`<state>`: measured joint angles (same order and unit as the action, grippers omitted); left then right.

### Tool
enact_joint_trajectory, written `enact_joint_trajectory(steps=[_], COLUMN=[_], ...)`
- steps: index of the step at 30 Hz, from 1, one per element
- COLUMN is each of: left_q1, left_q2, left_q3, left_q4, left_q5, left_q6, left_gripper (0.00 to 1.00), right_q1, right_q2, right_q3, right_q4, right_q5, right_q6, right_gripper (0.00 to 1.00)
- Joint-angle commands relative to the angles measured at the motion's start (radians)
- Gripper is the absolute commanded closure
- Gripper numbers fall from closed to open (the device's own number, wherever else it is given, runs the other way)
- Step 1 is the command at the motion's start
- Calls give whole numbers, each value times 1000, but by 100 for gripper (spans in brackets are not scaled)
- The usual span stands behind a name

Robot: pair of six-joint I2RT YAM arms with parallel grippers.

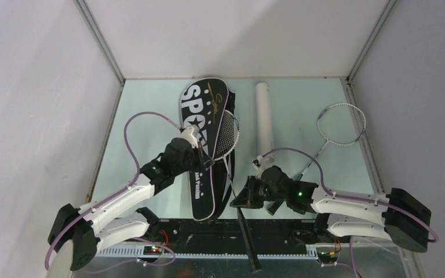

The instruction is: Pack up the badminton gear

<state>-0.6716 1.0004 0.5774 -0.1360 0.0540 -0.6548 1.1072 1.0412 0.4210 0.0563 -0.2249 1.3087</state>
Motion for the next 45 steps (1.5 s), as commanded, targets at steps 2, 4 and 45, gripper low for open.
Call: enact_joint_trajectory(steps=[2,4,45], left_q1=[1,1,-2], left_q2=[-42,-39,-251], left_q3=[-11,-10,-196], left_q4=[28,17,202], left_q5=[68,70,170], left_q6=[32,41,-324], left_gripper=[100,100,100], right_q1=[-45,-48,-274], right_q2=[100,154,706], right_q3=[52,67,565], right_q4=[209,238,305], right_q5=[-71,-101,-29], right_q6=[-64,-73,-259], right_gripper=[100,100,100])
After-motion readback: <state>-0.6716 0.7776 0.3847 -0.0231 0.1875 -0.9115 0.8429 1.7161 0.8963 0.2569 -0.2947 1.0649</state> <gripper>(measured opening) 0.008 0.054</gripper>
